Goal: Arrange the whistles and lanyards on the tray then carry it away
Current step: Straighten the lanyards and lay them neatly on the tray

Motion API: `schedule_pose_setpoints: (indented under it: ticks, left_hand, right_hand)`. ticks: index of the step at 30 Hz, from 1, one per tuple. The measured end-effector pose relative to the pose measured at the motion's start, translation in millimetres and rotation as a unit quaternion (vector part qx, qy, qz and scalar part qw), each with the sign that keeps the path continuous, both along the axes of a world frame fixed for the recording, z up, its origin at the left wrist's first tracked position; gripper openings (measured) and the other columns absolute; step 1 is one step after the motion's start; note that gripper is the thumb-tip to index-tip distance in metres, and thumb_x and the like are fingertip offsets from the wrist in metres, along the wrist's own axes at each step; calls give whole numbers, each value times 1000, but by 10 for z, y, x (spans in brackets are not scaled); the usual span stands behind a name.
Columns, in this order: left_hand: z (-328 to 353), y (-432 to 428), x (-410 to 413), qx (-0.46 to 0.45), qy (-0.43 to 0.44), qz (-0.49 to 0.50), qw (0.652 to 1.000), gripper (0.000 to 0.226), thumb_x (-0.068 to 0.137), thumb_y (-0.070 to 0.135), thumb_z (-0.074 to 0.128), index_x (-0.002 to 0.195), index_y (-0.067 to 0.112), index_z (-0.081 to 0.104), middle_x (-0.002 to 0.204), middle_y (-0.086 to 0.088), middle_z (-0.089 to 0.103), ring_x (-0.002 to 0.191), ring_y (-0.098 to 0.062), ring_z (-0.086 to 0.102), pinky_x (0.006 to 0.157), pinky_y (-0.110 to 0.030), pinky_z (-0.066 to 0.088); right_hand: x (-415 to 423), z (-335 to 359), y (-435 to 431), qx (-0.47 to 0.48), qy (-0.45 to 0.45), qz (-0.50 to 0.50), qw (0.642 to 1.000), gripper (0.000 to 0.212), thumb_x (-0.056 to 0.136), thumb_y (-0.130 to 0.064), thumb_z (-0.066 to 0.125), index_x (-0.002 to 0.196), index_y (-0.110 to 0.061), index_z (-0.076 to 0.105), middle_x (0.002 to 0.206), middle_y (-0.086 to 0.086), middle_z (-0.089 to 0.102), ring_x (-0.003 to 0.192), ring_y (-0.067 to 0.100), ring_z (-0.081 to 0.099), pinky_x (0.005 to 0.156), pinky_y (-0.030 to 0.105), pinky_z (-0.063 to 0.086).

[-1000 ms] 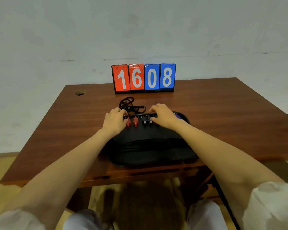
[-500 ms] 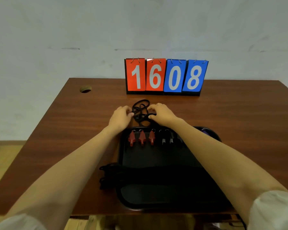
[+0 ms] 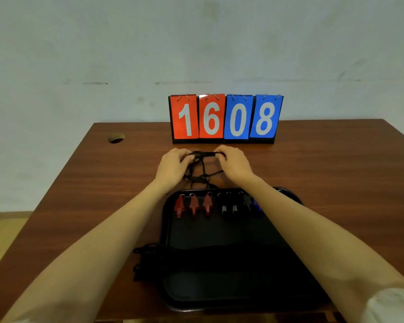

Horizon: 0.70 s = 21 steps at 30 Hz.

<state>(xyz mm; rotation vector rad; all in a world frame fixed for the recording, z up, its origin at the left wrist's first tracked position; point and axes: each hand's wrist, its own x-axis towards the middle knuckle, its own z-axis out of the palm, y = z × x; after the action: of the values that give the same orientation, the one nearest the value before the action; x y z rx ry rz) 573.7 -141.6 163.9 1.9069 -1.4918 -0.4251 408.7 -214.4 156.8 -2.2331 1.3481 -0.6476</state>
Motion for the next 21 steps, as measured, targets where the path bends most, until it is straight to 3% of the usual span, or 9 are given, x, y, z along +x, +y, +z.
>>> schedule_pose_setpoints:
  ticks: [3,7,12,17,19,21]
  left_hand:
    - [310,39,-121,-44,93,18,995,22,99,24,42,105,12,61,96,2,65,73,-5,54,63,-13,39]
    - [681,109,-235,-77,143,-4,987,18,101,21,37,97,13,52,74,2,61,56,-8,46,50,-12,39]
    - [1067,325,-217,-14,19,-93,995,19,99,21,45,104,14,62,76,1,60,72,-13,54,71,-23,41]
    - [1326,588,-235,-28,5,-63,998,22,98,22,46,102,9,64,80,-1,60,75,-13,54,67,-21,41]
    - [1428,641,-269,-62,26,-24,997,25,98,25,46,108,9,62,85,-4,60,82,-16,55,74,-23,42]
    - [1518,697,-343,-72,41,-25,996,29,97,26,48,119,10,57,83,-3,59,80,-16,54,69,-22,41]
  right_hand:
    - [-29,282,86,-31,-78,12,996,24,100,-20,43,114,-11,60,104,6,65,95,21,59,80,33,47]
    - [-59,700,205,-66,-123,14,990,29,101,-19,39,121,-8,57,109,6,64,96,16,58,81,24,45]
    - [-248,1221,288,-68,-214,-47,973,24,102,-17,36,110,-9,57,72,-14,47,61,0,44,53,8,37]
    - [-521,1632,373,-77,-252,-62,963,22,102,-18,37,106,-9,56,70,-6,48,56,10,41,46,13,33]
    - [-620,1746,445,-73,-251,-42,964,19,101,-19,39,104,-12,57,69,-4,47,55,11,38,43,11,32]
    - [-671,1816,542,-54,-222,-1,974,18,100,-20,43,103,-15,60,69,-1,49,56,14,40,47,15,37]
